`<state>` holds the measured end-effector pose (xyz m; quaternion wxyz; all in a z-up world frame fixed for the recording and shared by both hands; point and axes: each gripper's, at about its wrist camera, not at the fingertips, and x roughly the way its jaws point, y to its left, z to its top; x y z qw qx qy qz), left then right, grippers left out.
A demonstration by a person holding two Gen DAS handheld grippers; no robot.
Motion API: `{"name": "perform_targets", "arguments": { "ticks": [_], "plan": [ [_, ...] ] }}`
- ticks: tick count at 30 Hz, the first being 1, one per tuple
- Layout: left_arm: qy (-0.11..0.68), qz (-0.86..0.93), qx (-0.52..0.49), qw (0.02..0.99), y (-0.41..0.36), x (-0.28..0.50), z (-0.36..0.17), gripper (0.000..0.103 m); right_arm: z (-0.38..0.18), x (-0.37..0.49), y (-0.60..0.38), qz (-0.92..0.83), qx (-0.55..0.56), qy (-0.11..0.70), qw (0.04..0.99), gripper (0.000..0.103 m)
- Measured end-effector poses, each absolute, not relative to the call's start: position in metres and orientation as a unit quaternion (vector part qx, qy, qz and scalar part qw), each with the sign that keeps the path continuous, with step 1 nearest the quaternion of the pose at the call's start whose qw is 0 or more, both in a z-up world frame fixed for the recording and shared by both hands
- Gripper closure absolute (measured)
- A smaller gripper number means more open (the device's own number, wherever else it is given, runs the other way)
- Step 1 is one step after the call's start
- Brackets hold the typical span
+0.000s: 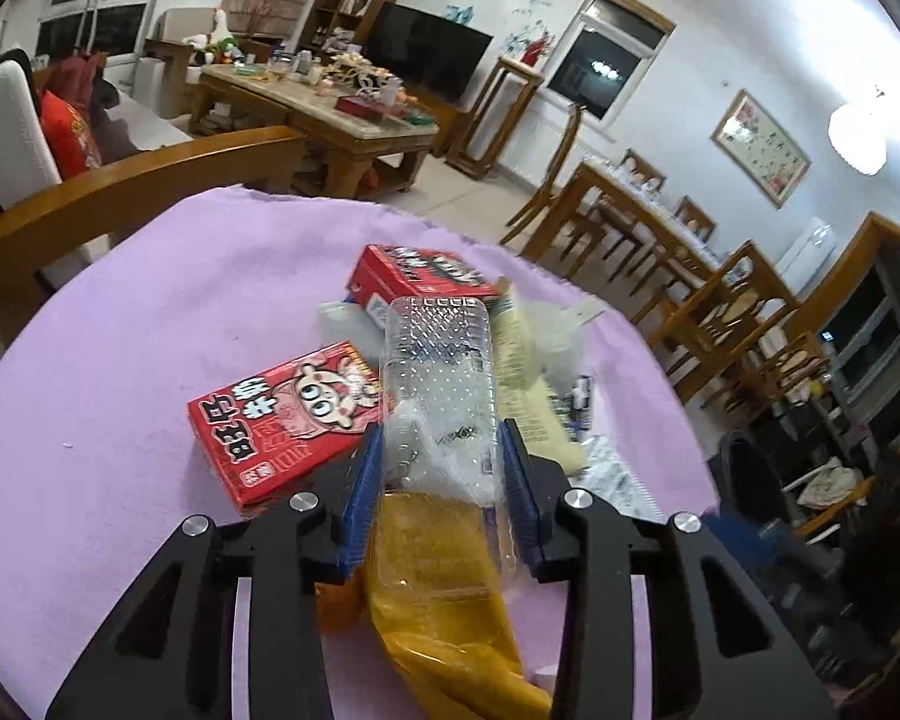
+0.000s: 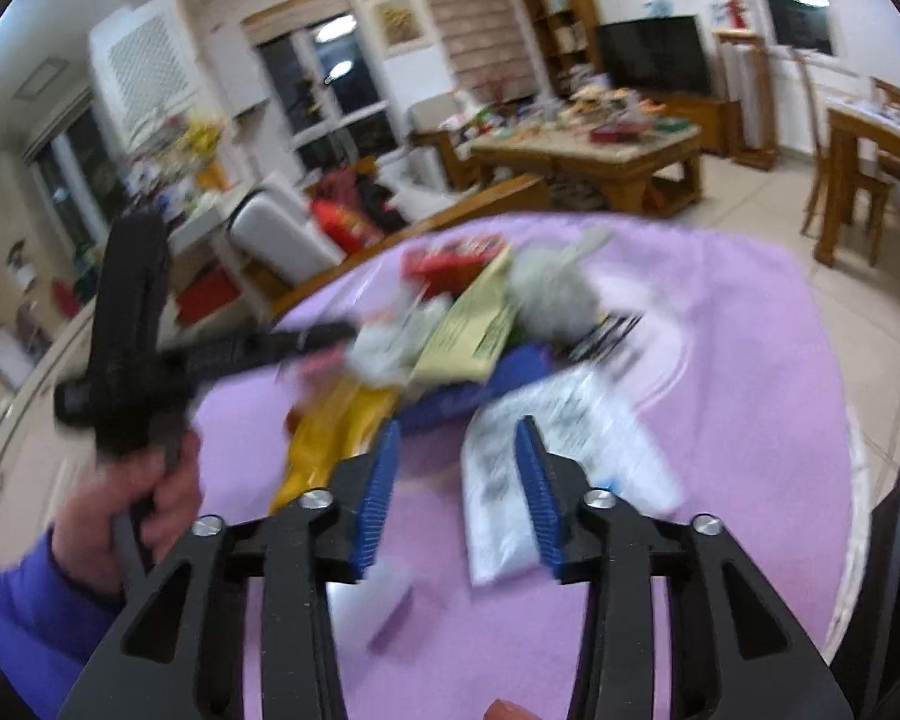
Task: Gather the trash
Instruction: 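Grasp the clear plastic tray with the left gripper while the right gripper grasps the white paper cup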
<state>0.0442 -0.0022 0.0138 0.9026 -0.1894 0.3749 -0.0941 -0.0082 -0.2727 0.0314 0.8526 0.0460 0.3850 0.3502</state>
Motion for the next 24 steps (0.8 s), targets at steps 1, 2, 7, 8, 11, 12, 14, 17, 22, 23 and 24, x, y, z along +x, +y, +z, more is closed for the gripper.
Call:
{"name": "perform_targets", "arguments": {
  "ticks": [1,2,7,8,11,12,14,17,22,23,24],
  "plan": [
    [0.372,-0.096,-0.188,0.904,-0.005,0.043,0.016,0.065,0.028,-0.012,-0.271,0.363,0.043,0.395,0.843,0.042],
    [0.368,-0.1,-0.188,0.905,-0.007,0.043,0.017,0.065,0.021,-0.019,-0.265,0.374,0.039,0.408,0.832,0.037],
    [0.355,-0.119,-0.21,0.903,-0.004,0.04,0.021,0.065,-0.006,-0.03,-0.234,0.373,0.012,0.463,0.804,0.037],
    [0.353,-0.124,-0.213,0.903,-0.003,0.039,0.022,0.065,-0.01,-0.031,-0.23,0.378,0.014,0.468,0.799,0.04],
    [0.346,-0.134,-0.213,0.904,0.001,0.034,0.028,0.065,-0.014,-0.04,-0.212,0.369,-0.03,0.466,0.803,0.063],
    [0.344,-0.135,-0.213,0.904,0.002,0.033,0.029,0.065,-0.013,-0.043,-0.209,0.366,-0.038,0.464,0.806,0.063],
    [0.338,-0.138,-0.21,0.907,0.005,0.03,0.035,0.065,-0.011,-0.048,-0.207,0.371,-0.043,0.459,0.807,0.063],
    [0.333,-0.149,-0.204,0.908,0.002,0.028,0.04,0.065,-0.003,-0.053,-0.217,0.37,-0.028,0.44,0.818,0.063],
    [0.335,-0.186,-0.189,0.904,-0.026,0.035,0.049,0.065,0.027,-0.051,-0.272,0.326,0.042,0.393,0.859,0.063],
    [0.336,-0.196,-0.187,0.902,-0.036,0.038,0.049,0.065,0.033,-0.05,-0.287,0.31,0.054,0.383,0.869,0.063],
    [0.338,-0.206,-0.184,0.9,-0.046,0.04,0.05,0.065,0.04,-0.053,-0.311,0.288,0.069,0.369,0.881,0.063]
  ]
}}
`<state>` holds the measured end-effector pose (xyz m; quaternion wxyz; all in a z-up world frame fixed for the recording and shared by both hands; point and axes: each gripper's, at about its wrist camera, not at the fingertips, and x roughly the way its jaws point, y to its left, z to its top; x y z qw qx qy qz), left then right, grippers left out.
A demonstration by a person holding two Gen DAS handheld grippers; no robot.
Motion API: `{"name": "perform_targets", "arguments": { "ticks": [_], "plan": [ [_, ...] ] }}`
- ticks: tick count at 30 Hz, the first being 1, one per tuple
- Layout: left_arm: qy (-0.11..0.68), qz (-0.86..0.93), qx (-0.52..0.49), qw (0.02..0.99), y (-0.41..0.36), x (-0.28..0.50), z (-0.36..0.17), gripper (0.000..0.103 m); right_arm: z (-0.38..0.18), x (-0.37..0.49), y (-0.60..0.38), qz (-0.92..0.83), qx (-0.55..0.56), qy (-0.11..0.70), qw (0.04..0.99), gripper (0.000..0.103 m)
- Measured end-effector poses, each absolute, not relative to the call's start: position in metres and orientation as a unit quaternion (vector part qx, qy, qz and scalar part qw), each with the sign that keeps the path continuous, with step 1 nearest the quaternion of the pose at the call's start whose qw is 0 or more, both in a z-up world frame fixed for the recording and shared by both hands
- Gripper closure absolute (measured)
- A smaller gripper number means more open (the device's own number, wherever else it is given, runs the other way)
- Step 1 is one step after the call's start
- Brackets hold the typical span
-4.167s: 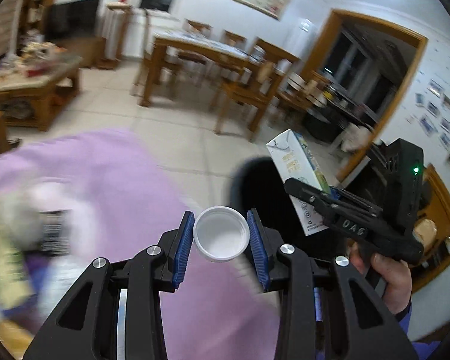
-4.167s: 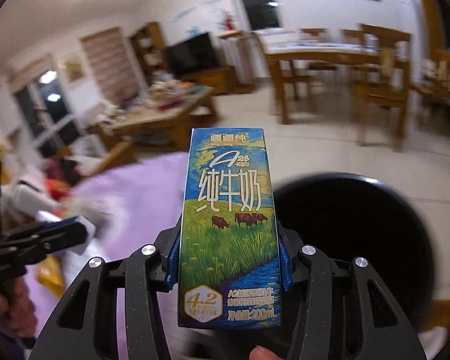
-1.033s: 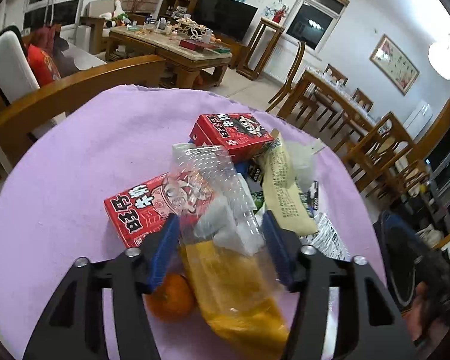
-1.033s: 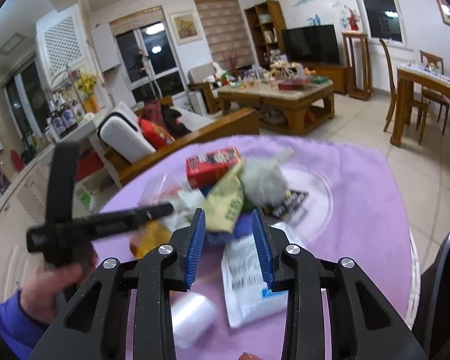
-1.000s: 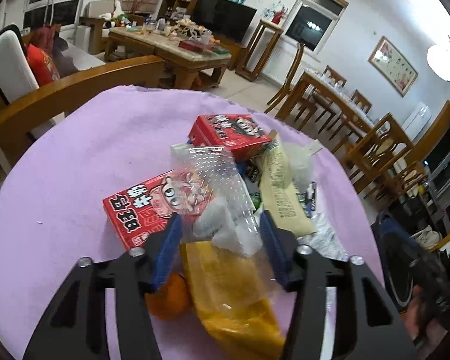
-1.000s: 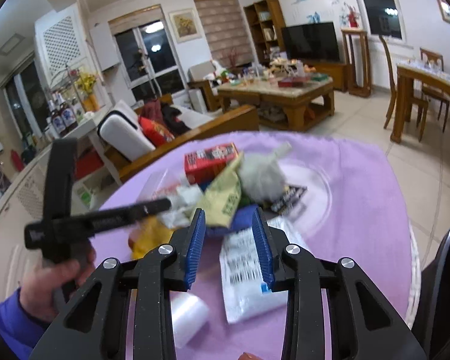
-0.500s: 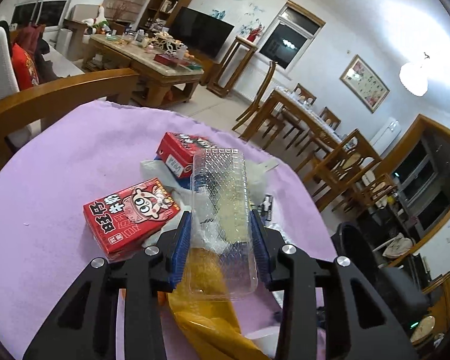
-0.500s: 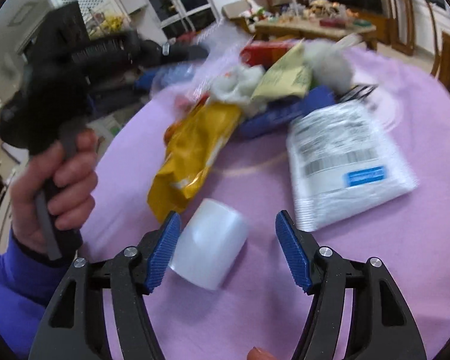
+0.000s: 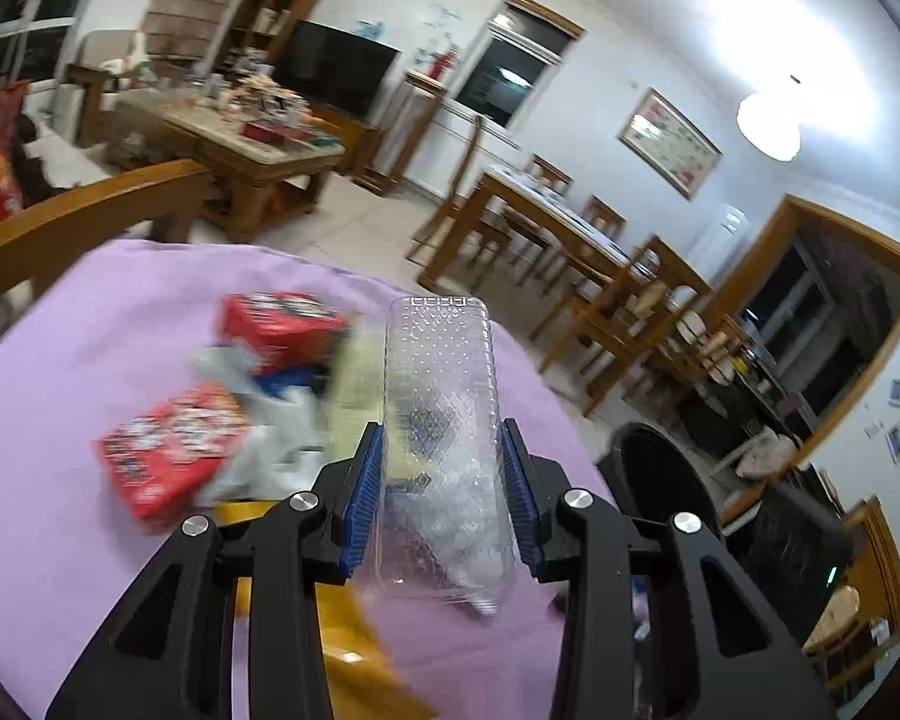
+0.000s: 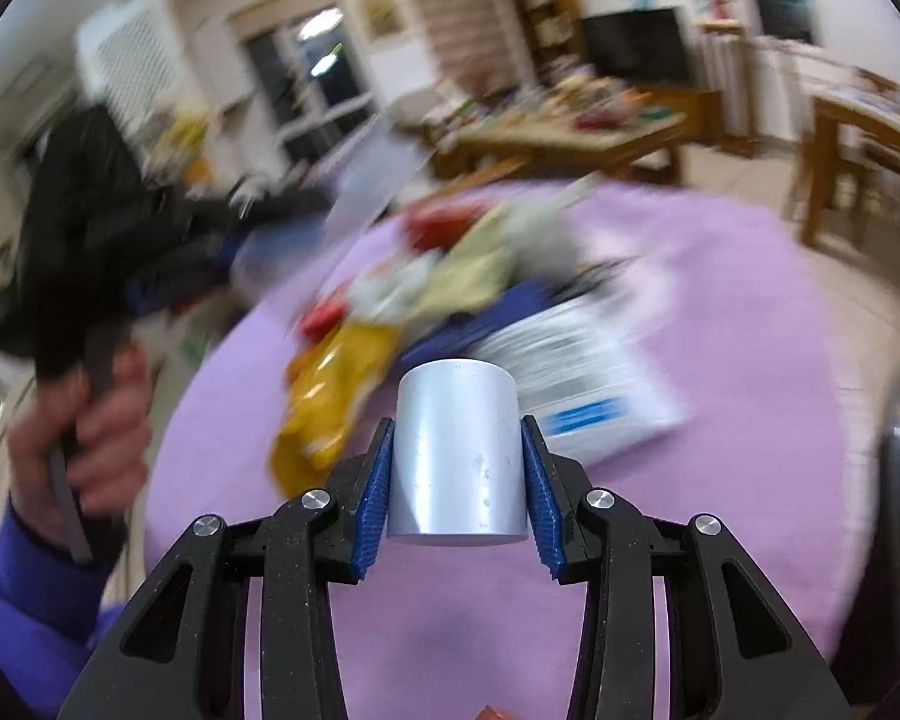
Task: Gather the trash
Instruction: 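Carry the tray and cup over the bin and open both grippers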
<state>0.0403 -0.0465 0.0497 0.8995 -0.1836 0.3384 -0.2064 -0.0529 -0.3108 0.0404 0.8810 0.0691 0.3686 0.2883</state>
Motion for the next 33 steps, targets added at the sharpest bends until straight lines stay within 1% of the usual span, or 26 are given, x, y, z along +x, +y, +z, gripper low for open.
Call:
{"name": "perform_targets", "arguments": {
  "ticks": [4,6,9,12,16,22,33],
  "plan": [
    [0.353,-0.263,-0.156,0.884,-0.112,0.051,0.049,0.065,0.055,-0.061,-0.398,0.21,0.102,0.337,0.912,0.063],
    [0.36,-0.294,-0.142,0.874,-0.148,0.055,0.048,0.065,0.056,-0.066,-0.443,0.167,0.115,0.333,0.921,0.063],
    [0.373,-0.345,-0.112,0.854,-0.217,0.063,0.043,0.065,0.05,-0.08,-0.521,0.085,0.131,0.339,0.928,0.063],
    [0.39,-0.38,-0.089,0.834,-0.269,0.066,0.031,0.065,0.04,-0.086,-0.57,0.048,0.138,0.349,0.926,0.063],
    [0.42,-0.411,-0.06,0.807,-0.336,0.073,0.005,0.065,0.018,-0.083,-0.606,0.031,0.148,0.371,0.916,0.062],
    [0.45,-0.412,-0.037,0.791,-0.377,0.078,-0.025,0.065,-0.009,-0.077,-0.624,0.048,0.151,0.388,0.908,0.062],
    [0.467,-0.398,-0.02,0.789,-0.394,0.08,-0.046,0.065,-0.03,-0.065,-0.624,0.054,0.16,0.394,0.903,0.062]
  ]
}}
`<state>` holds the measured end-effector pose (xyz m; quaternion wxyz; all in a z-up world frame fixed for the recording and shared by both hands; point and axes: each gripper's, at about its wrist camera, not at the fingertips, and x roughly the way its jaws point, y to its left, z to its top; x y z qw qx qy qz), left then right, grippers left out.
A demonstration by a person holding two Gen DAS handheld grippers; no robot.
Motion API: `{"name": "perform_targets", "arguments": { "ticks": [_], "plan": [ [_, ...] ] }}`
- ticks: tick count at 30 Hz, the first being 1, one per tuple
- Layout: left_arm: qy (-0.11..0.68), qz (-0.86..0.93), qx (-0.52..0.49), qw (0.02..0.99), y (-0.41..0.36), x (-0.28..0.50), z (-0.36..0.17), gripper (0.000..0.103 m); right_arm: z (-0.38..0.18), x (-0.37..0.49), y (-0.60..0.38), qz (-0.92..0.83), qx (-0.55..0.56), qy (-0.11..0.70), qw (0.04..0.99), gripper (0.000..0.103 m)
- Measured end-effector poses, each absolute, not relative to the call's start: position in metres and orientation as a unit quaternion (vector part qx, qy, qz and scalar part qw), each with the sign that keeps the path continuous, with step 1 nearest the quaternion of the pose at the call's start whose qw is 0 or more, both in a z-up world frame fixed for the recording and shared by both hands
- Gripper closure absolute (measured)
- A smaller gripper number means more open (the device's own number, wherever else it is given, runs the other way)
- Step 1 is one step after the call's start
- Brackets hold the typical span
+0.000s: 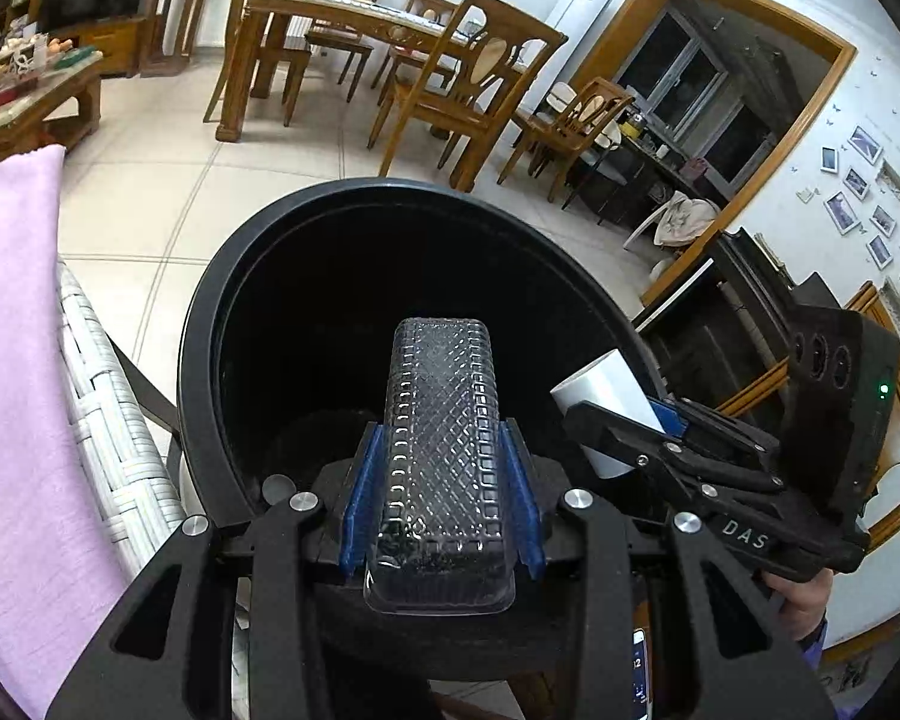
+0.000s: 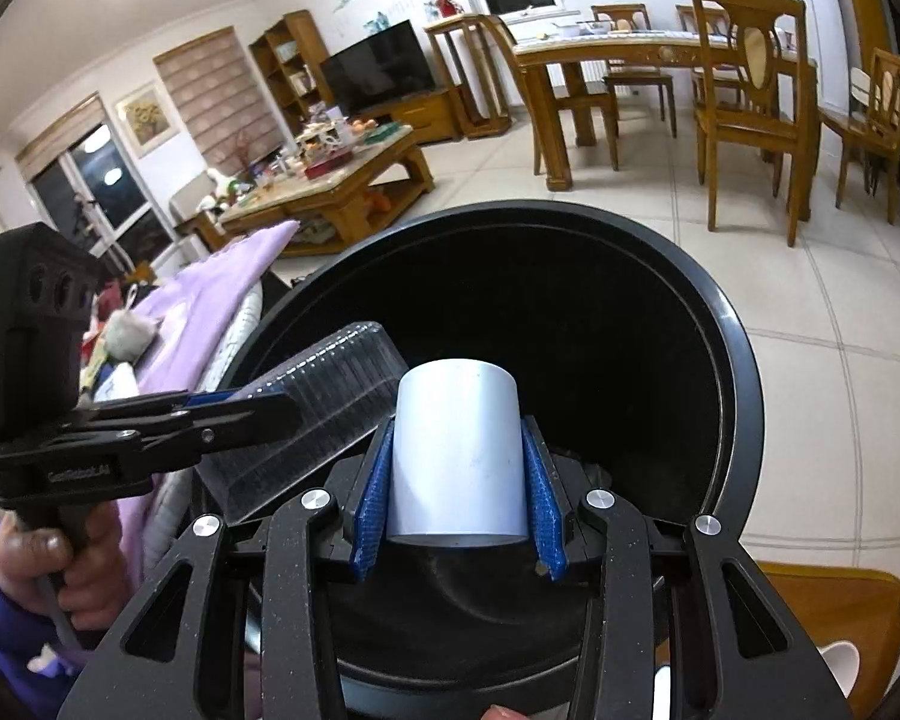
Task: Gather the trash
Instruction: 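Carry the tray and cup over the bin and open both grippers, then grasp the red juice box with the left gripper while the right gripper grasps the white wrapper packet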
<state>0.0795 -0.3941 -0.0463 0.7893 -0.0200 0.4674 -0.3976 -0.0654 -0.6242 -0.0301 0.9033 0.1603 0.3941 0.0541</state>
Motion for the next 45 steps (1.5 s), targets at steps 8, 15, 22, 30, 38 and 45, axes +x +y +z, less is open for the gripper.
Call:
{"name": "perform_targets", "arguments": {
  "ticks": [8,15,22,30,38,45],
  "plan": [
    [0.47,-0.392,-0.014,0.79,-0.398,0.078,-0.044,0.061,-0.031,-0.063,-0.623,0.048,0.156,0.395,0.904,0.062],
    [0.46,-0.394,-0.021,0.796,-0.377,0.073,-0.033,0.053,-0.025,-0.067,-0.618,0.035,0.154,0.398,0.904,0.046],
    [0.443,-0.396,-0.035,0.804,-0.341,0.06,-0.015,0.044,-0.003,-0.071,-0.595,0.03,0.149,0.385,0.91,0.042],
    [0.407,-0.356,-0.06,0.839,-0.245,0.054,0.013,0.041,0.029,-0.047,-0.514,0.083,0.116,0.376,0.916,0.032],
    [0.376,-0.224,-0.083,0.895,-0.082,0.09,0.03,0.041,0.041,0.003,-0.382,0.177,0.068,0.39,0.901,0.02],
    [0.387,-0.193,-0.004,0.902,-0.024,0.155,0.028,0.041,0.019,0.044,-0.301,0.215,0.037,0.432,0.875,0.013]
  ]
}}
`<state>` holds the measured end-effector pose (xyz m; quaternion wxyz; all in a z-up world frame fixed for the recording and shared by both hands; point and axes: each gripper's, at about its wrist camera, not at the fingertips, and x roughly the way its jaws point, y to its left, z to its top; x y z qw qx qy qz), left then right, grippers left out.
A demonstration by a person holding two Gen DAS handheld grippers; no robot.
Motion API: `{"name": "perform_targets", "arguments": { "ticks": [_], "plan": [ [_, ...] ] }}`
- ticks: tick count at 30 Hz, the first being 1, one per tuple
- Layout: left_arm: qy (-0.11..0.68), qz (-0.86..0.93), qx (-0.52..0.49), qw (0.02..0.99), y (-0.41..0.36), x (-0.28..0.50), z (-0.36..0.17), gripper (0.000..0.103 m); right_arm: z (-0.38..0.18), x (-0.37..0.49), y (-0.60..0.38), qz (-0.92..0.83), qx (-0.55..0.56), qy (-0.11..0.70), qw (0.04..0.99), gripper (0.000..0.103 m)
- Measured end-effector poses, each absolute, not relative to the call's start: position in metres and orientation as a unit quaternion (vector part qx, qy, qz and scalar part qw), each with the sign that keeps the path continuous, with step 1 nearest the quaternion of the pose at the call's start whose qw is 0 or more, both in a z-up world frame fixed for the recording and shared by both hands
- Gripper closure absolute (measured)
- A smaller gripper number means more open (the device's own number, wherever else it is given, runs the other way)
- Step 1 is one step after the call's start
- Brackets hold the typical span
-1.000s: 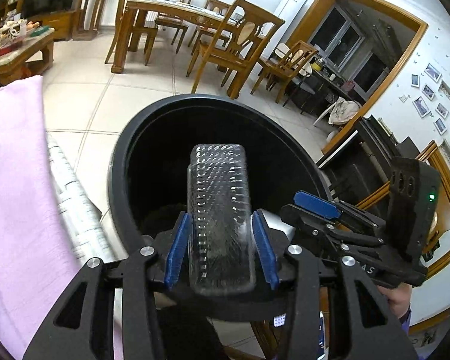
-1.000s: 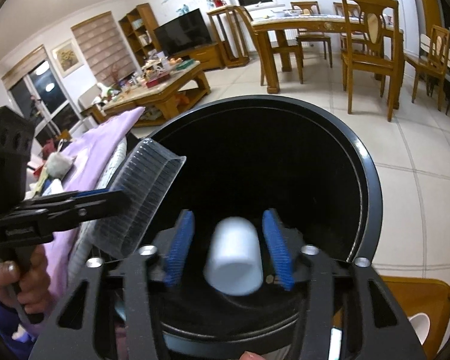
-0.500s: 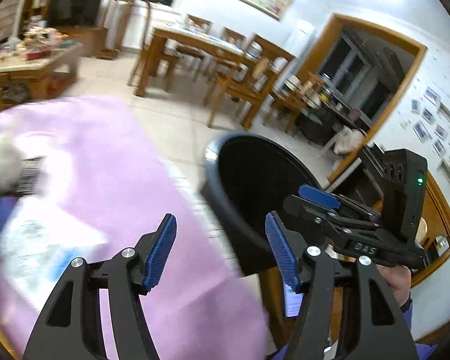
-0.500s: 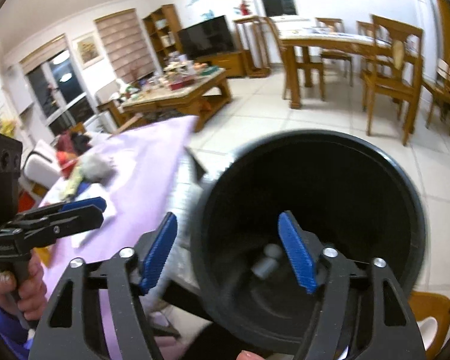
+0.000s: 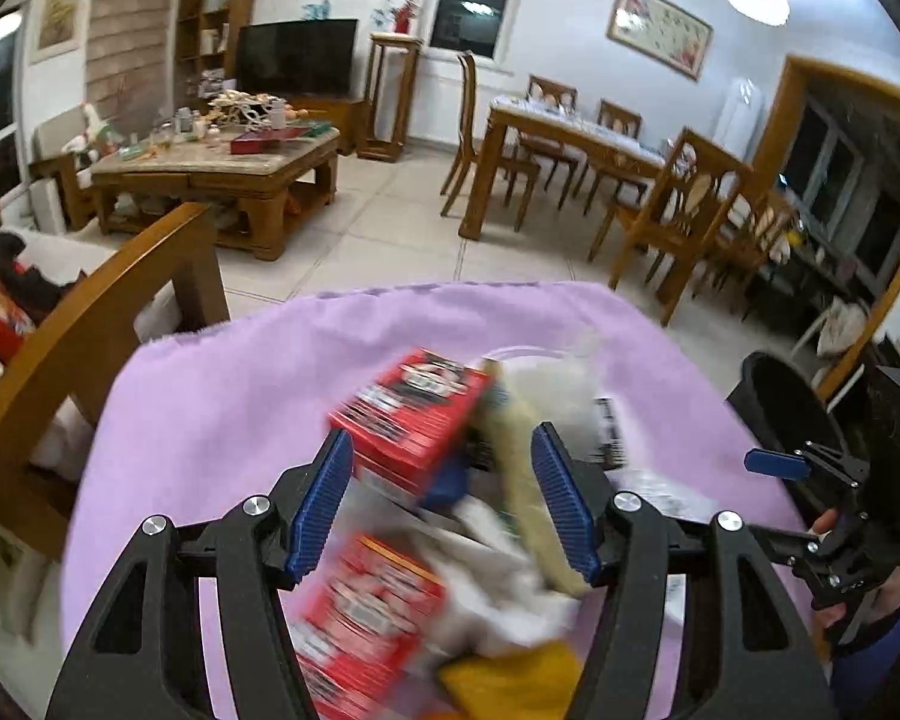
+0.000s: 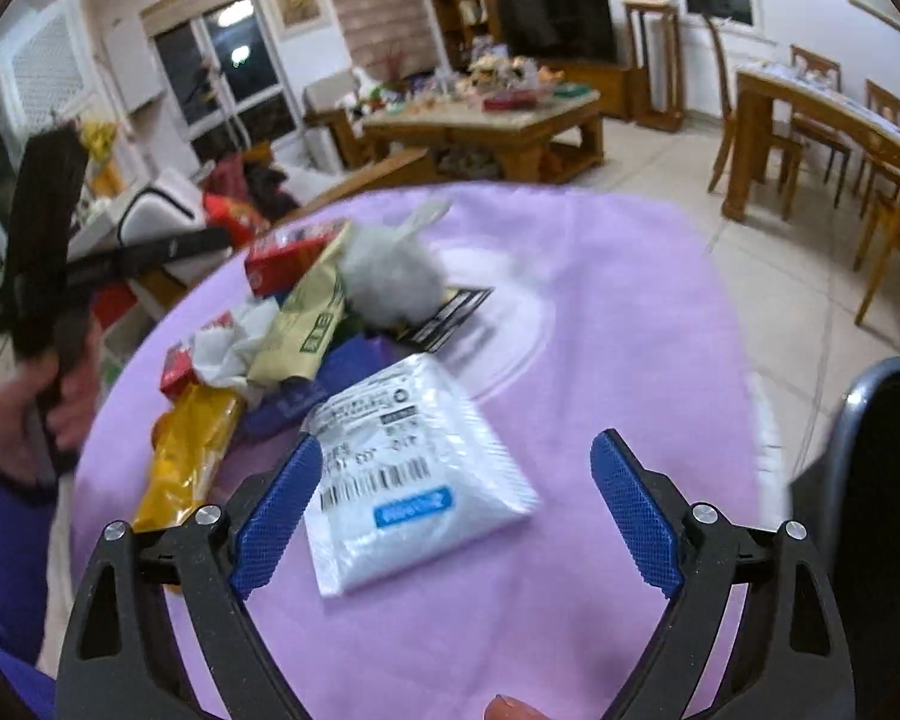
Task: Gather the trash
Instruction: 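Grasp the red juice box with the left gripper while the right gripper grasps the white wrapper packet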
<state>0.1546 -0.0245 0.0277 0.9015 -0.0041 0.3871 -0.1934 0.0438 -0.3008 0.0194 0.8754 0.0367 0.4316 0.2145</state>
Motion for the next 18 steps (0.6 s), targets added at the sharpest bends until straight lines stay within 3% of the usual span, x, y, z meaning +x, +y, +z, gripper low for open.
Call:
{"name": "perform_targets", "arguments": {
  "ticks": [3,8,15,16,18],
  "plan": [
    [0.395,-0.218,0.035,0.892,-0.022,0.174,0.019,0.041,0.004,0.056,-0.289,0.223,0.029,0.451,0.864,0.006],
    [0.395,-0.237,0.106,0.881,-0.025,0.185,-0.004,0.041,-0.013,0.069,-0.277,0.235,0.004,0.473,0.849,0.006],
    [0.42,-0.268,0.083,0.863,-0.018,0.204,-0.019,0.041,-0.025,0.073,-0.259,0.25,-0.023,0.48,0.841,0.005],
    [0.422,-0.269,0.079,0.862,-0.018,0.206,-0.021,0.04,-0.025,0.072,-0.256,0.251,-0.028,0.48,0.84,0.007],
    [0.424,-0.268,0.075,0.862,-0.02,0.206,-0.021,0.04,-0.024,0.068,-0.25,0.256,-0.041,0.476,0.84,0.02]
  ]
}}
